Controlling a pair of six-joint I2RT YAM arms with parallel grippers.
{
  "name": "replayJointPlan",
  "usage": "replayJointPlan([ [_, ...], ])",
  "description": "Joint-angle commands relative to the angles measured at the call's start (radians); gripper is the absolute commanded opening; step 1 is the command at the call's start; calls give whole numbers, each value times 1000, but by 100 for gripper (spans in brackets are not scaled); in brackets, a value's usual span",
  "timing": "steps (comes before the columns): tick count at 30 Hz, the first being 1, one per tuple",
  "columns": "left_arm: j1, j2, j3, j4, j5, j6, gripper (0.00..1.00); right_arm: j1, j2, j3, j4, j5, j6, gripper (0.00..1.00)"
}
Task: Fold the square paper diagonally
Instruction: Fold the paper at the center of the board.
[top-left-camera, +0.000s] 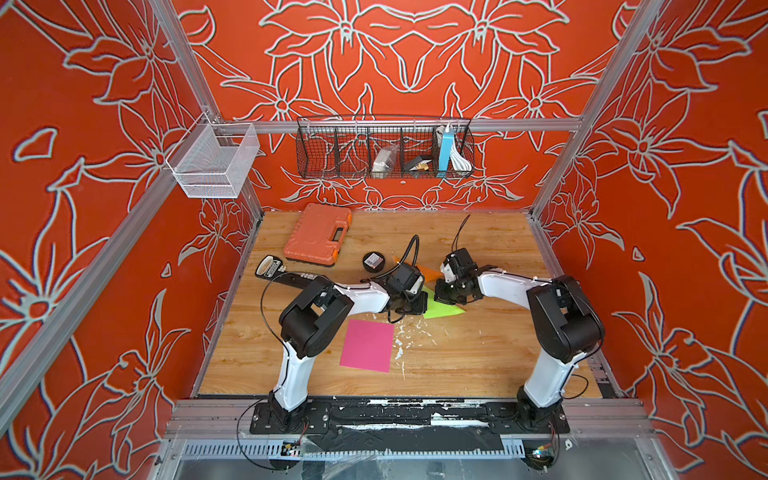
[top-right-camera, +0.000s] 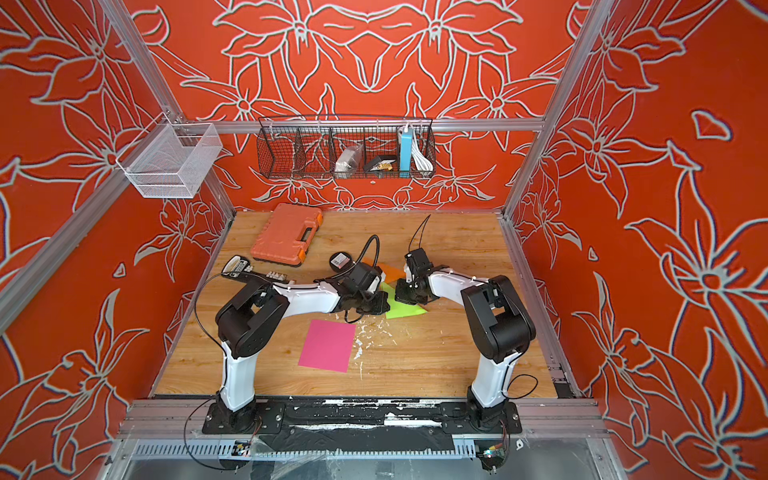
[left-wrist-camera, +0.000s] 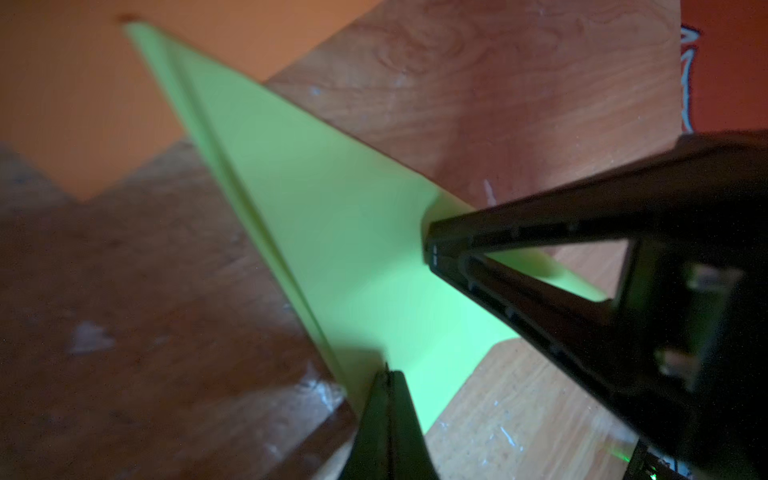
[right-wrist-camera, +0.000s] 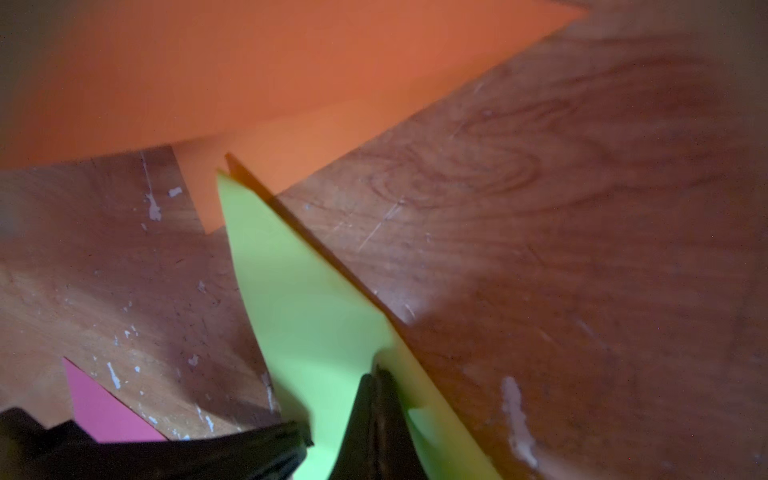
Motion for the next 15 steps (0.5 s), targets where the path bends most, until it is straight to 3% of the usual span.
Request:
replayJointPlan([
  [1, -10, 48, -9, -63, 15, -15, 0, -16, 46, 15, -36, 10, -28, 0],
  [9, -30, 45, -23, -14, 40, -28, 0, -16, 53, -6, 55, -128, -46, 0],
  [15, 0, -71, -88, 39, 32, -26, 0, -16, 35, -26, 45, -159, -162, 0],
])
